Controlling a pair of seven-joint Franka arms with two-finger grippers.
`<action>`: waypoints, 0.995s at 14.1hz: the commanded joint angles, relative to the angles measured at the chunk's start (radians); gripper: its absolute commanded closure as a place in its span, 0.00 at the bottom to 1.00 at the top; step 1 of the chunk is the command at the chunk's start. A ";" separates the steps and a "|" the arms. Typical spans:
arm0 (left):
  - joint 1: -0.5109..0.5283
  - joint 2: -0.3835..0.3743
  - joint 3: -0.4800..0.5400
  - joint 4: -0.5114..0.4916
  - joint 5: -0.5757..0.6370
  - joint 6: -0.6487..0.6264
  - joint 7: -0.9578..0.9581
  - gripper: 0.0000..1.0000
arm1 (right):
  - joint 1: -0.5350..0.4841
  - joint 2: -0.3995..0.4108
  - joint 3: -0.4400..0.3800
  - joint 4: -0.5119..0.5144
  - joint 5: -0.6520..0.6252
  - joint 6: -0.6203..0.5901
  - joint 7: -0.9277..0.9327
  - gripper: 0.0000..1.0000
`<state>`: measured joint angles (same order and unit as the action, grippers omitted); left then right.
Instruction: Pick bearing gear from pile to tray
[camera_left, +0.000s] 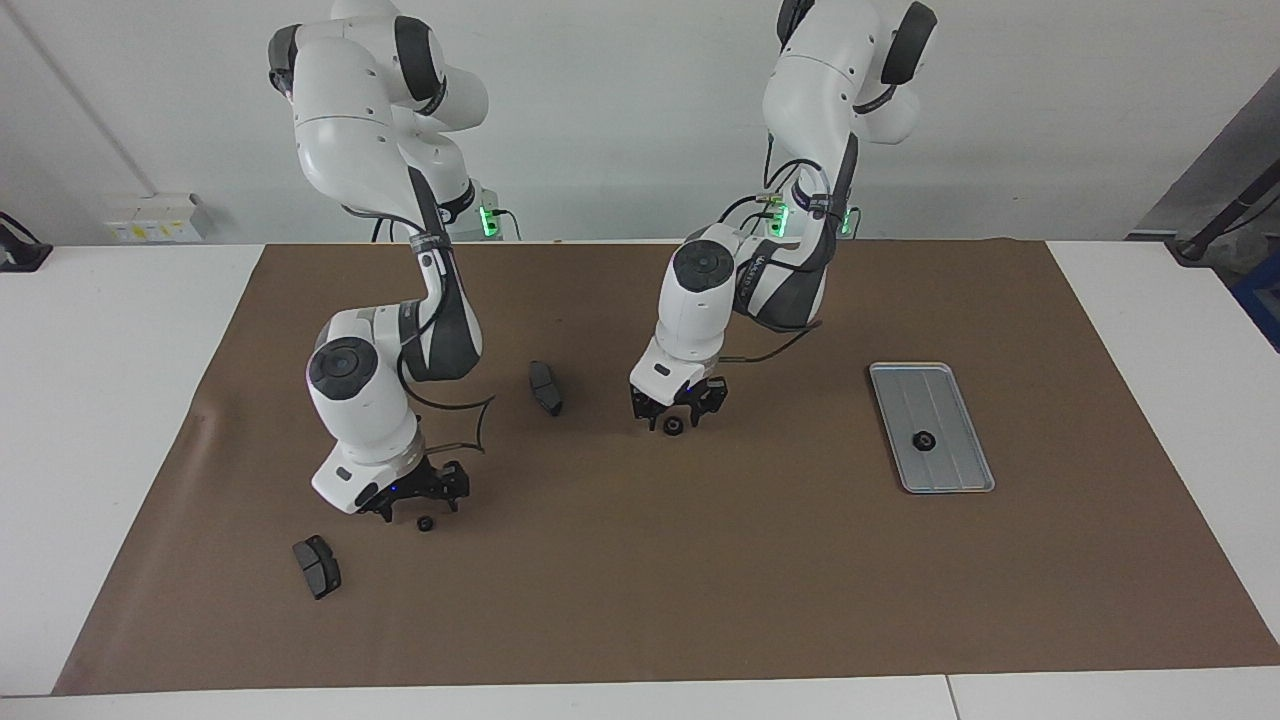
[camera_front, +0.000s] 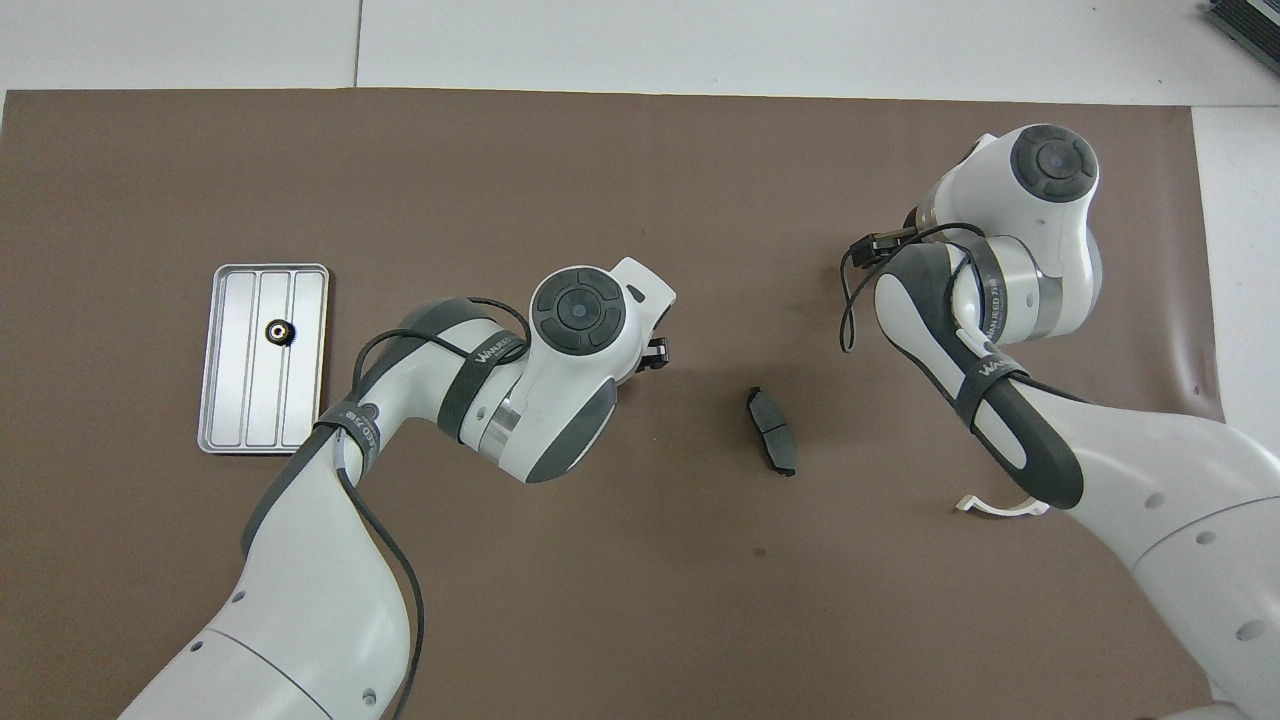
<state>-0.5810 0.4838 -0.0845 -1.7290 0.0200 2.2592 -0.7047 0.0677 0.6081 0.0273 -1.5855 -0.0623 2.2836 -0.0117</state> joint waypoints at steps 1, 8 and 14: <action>-0.017 -0.017 0.019 -0.052 0.012 0.039 -0.022 0.31 | -0.016 0.027 0.011 0.039 0.004 0.005 -0.031 0.34; -0.026 -0.028 0.019 -0.093 0.012 0.071 -0.033 0.37 | -0.017 0.030 0.013 0.039 0.012 0.045 -0.030 0.50; -0.026 -0.028 0.019 -0.092 0.012 0.071 -0.032 0.70 | -0.016 0.035 0.013 0.030 0.056 0.099 -0.030 0.50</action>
<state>-0.5874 0.4712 -0.0796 -1.7864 0.0223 2.3038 -0.7140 0.0641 0.6254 0.0275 -1.5709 -0.0336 2.3698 -0.0117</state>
